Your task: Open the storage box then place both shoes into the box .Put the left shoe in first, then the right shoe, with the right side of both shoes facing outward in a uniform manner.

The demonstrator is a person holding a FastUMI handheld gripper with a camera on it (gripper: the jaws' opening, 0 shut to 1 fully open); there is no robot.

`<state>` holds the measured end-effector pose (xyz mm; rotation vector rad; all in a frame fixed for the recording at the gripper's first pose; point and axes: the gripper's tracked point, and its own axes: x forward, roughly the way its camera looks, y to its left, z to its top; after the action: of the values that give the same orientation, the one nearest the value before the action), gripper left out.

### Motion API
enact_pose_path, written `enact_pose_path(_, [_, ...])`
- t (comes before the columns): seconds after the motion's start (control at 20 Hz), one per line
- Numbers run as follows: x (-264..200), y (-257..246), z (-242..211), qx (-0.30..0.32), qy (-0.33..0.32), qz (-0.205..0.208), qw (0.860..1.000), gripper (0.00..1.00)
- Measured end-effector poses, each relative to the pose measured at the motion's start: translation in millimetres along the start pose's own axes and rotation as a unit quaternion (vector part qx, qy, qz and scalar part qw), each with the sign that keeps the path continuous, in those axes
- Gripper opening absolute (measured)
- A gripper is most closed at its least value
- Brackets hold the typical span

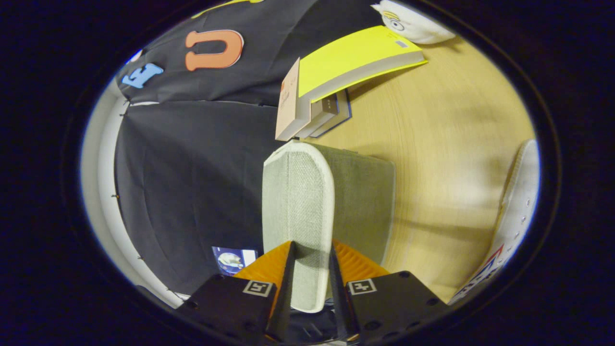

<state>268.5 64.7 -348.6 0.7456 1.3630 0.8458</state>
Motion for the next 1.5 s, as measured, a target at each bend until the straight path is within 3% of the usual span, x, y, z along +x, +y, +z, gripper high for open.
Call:
enact_pose_path(0.2, [-14.2, 16.8, 1.5, 0.01, -0.017, -0.024, 1.0, 0.17])
enact_pose_path(0.35, [-22.1, 36.7, -0.6, -0.004, -0.035, -0.046, 0.998, 0.06])
enact_pose_path(0.85, [-23.4, 155.6, 7.5, -0.001, -0.074, -0.024, 0.997, 0.05])
enact_pose_path(1.1, [9.4, 198.4, 10.1, -0.005, -0.076, -0.036, 0.996, 0.05])
enact_pose_path(1.3, [43.6, 237.8, 12.2, 0.005, -0.07, -0.013, 0.997, 0.06])
enact_pose_path(1.5, [84.4, 266.0, 13.3, 0.006, -0.062, -0.018, 0.998, 0.07])
